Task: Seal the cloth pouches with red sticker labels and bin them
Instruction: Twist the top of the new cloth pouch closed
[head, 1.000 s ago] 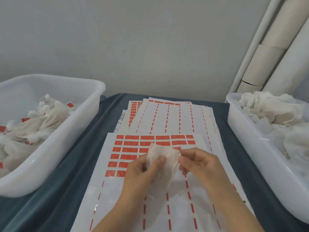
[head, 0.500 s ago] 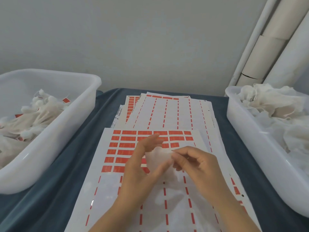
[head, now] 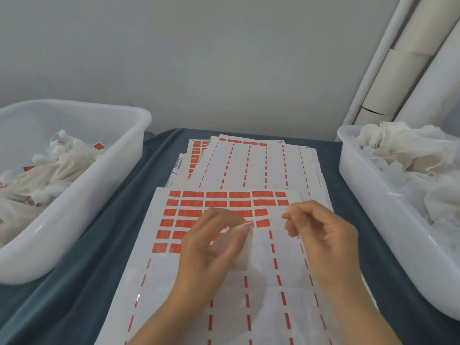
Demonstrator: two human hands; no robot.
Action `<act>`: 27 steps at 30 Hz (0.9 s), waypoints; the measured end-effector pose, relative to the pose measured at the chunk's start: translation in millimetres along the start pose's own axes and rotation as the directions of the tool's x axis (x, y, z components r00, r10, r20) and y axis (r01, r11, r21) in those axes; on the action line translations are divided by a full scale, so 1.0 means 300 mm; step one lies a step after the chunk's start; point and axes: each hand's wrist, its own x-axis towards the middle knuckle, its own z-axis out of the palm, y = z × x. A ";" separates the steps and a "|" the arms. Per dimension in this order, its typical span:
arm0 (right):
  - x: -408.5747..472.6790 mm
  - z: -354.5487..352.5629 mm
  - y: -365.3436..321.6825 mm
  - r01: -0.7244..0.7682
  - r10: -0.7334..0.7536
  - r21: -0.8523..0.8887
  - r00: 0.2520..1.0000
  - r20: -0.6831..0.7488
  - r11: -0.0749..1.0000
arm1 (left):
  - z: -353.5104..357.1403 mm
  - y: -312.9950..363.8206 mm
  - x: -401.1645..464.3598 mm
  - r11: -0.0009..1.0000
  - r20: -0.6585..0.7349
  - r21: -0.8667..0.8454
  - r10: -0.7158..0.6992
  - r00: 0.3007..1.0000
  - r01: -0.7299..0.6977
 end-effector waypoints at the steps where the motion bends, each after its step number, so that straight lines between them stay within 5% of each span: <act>1: -0.001 0.002 -0.003 -0.070 0.071 0.079 0.997 -0.008 0.994 | 0.003 0.004 0.002 1.000 0.003 -0.001 -0.019 1.000 0.019; 7: 0.006 0.011 -0.004 -0.253 0.239 0.355 0.967 0.085 0.900 | 0.007 0.010 -0.007 0.993 0.008 0.114 -0.043 0.999 0.042; 10: 0.009 0.005 -0.011 -0.221 0.195 0.366 0.975 0.108 0.904 | 0.001 0.022 -0.023 0.982 0.145 -0.098 -0.144 0.979 0.159; 13: -0.001 0.008 -0.027 -0.160 0.083 0.382 0.974 0.210 0.910 | 0.011 0.044 -0.017 0.784 0.539 -0.300 -0.330 0.775 0.543; 16: -0.021 0.022 -0.033 -0.112 -0.056 0.372 0.910 0.410 0.921 | 0.012 0.027 0.011 0.611 0.643 -0.333 -0.411 0.647 0.718; 22: -0.049 0.063 -0.011 0.003 -0.068 0.101 0.762 0.644 0.995 | -0.065 -0.018 0.030 0.219 0.527 -0.728 -0.427 0.735 0.649; 25: -0.024 0.050 0.007 -0.059 0.050 -0.002 0.825 0.564 0.998 | -0.084 -0.031 0.041 0.053 0.531 -0.799 -0.405 0.744 0.599; 27: 0.000 0.028 0.018 -0.113 0.114 -0.027 0.901 0.419 0.993 | -0.085 -0.019 0.043 0.127 0.555 -0.748 -0.418 0.719 0.651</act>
